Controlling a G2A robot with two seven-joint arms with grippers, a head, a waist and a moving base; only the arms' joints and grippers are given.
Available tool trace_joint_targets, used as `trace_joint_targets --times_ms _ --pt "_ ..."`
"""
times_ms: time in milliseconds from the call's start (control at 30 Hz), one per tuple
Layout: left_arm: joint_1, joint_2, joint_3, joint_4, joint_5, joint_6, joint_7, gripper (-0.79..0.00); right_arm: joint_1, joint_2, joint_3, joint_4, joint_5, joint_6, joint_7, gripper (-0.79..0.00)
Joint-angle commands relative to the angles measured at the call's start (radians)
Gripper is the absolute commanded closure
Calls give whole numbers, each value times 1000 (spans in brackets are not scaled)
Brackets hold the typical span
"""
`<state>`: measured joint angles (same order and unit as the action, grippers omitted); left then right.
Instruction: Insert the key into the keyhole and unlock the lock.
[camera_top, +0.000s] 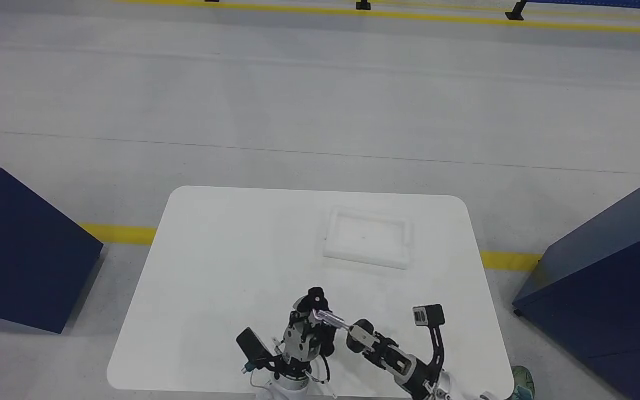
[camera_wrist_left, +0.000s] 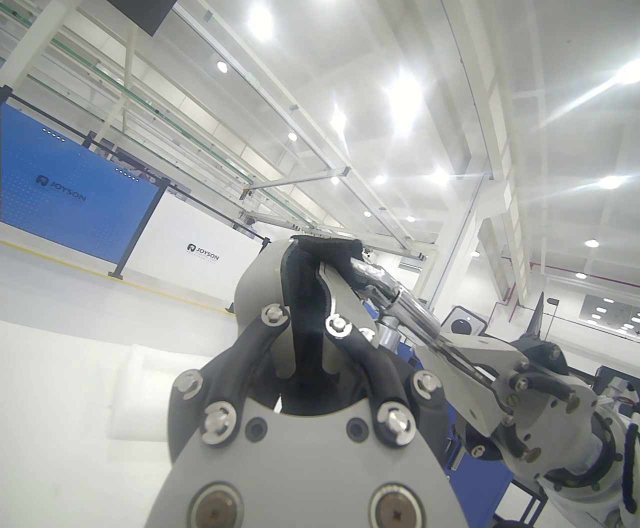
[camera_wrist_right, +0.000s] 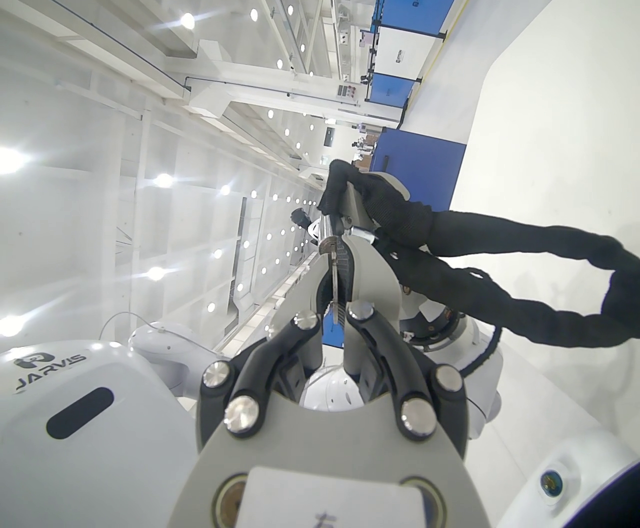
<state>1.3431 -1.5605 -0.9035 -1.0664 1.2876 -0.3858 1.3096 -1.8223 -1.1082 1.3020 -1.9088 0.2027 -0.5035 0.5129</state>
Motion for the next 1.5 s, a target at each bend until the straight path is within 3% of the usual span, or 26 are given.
trace_joint_targets --times_ms 0,433,1167,1467 --pt "0 0 0 0 0 0 0 0 1 0 0 0 0 1 1 0" --pt "-3 2 2 2 11 9 14 0 3 4 6 -8 77 72 39 0" --pt "-5 2 7 3 12 10 30 0 9 15 52 -14 487 427 213 0" --pt "-5 2 7 2 5 9 29 0 9 16 53 -15 493 434 215 0"
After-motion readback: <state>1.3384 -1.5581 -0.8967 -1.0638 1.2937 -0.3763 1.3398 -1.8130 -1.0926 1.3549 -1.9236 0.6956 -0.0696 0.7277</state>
